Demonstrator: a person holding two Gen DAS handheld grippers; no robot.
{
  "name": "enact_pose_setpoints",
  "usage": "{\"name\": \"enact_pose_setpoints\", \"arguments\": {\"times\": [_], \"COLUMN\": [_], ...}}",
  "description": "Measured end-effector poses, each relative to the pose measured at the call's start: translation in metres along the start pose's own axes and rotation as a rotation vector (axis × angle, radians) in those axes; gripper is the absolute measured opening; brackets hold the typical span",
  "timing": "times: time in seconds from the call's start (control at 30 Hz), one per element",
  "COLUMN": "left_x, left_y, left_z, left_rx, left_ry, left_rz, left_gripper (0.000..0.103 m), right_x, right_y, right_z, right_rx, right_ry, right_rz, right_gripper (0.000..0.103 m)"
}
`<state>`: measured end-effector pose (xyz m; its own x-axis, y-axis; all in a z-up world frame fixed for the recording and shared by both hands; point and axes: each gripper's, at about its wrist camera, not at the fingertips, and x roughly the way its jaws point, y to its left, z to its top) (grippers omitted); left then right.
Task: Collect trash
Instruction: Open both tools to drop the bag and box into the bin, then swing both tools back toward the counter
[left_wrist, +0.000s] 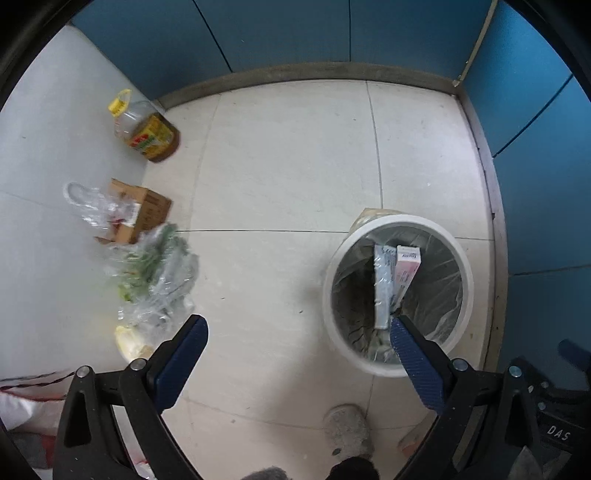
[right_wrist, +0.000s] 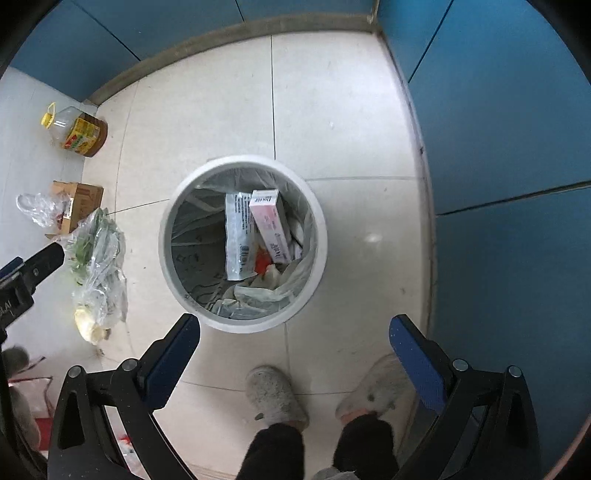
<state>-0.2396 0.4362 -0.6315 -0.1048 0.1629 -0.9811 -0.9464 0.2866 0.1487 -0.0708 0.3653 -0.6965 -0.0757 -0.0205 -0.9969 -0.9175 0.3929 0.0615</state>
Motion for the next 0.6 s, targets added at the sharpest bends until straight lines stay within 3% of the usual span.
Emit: {"name": "enact_pose_setpoints", "arguments": {"times": [0.27,0.6], "left_x": [-0.104,-0.274], "left_y": [0.006,0.032], "left_z": [-0.027,-0.058], "left_rx": [-0.029,-0.018], "left_ry": [-0.060,-0.167], "left_rz": [-0.040,-0.106], "left_gripper": [0.101,0.101], "right_x": [-0.116,-0.316], "right_y": [0.018,0.016], "right_z": [-0.029,-0.093], "right_rx": [-0.062,-0.086], "right_ry": [-0.138,-0.300], "right_rz": [-0.033,-0.005], "right_gripper": [0.103,0.103]}}
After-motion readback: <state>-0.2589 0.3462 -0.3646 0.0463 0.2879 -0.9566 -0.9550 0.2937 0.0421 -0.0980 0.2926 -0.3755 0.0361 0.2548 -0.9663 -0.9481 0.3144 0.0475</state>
